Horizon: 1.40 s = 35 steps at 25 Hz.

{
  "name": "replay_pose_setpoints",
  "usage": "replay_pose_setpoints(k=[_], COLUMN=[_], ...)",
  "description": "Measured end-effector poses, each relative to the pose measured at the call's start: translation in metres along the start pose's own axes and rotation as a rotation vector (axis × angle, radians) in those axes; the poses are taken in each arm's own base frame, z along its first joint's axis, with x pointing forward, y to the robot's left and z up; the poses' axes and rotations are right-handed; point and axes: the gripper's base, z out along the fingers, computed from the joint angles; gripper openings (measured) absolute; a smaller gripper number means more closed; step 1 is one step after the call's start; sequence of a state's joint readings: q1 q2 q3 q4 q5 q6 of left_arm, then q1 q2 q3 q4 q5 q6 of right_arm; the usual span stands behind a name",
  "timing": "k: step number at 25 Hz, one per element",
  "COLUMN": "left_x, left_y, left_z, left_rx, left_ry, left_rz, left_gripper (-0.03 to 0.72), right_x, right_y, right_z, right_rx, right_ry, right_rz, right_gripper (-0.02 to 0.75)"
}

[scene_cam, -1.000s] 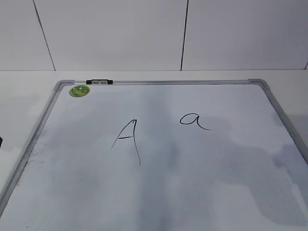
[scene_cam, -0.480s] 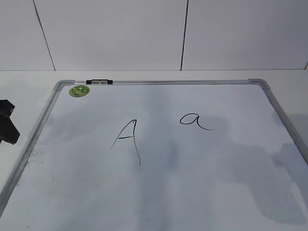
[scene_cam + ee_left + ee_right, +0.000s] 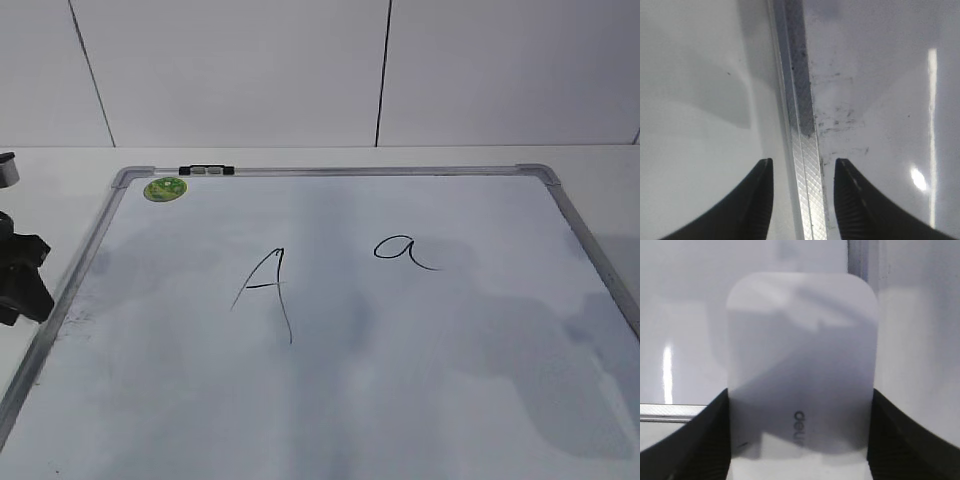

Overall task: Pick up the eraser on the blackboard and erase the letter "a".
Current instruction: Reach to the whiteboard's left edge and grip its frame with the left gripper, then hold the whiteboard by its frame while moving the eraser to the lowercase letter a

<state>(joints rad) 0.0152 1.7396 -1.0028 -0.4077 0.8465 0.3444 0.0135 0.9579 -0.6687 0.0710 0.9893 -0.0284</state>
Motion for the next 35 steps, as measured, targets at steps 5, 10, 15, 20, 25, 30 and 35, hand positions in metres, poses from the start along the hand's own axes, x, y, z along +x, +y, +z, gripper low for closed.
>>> replay_pose_setpoints(k=[5, 10, 15, 20, 25, 30, 35], left_x=[-0.002, -0.002, -0.003, -0.003, -0.004, -0.004, -0.004], left_y=[0.002, 0.004, 0.005, 0.005, 0.005, 0.005, 0.006], left_z=[0.007, 0.016, 0.018, 0.018, 0.018, 0.018, 0.019], left_rx=[0.003, 0.011, 0.009, 0.009, 0.01, 0.01, 0.008], left_ry=[0.01, 0.033, 0.028, 0.024, 0.022, 0.022, 0.02], left_rz=[-0.009, -0.025, -0.028, -0.029, -0.031, -0.029, -0.03], left_gripper=[0.275, 0.269, 0.238, 0.228, 0.228, 0.228, 0.228], right_x=[0.0, 0.0, 0.0, 0.0, 0.0, 0.0, 0.0], right_y=[0.0, 0.0, 0.0, 0.0, 0.0, 0.0, 0.0], right_z=[0.0, 0.0, 0.0, 0.0, 0.0, 0.0, 0.0], right_rx=[0.0, 0.0, 0.0, 0.0, 0.0, 0.0, 0.0], right_ry=[-0.002, -0.002, -0.002, -0.002, -0.002, -0.002, -0.002], right_rz=[0.0, 0.0, 0.0, 0.0, 0.0, 0.0, 0.0], right_gripper=[0.545, 0.545, 0.545, 0.545, 0.545, 0.545, 0.545])
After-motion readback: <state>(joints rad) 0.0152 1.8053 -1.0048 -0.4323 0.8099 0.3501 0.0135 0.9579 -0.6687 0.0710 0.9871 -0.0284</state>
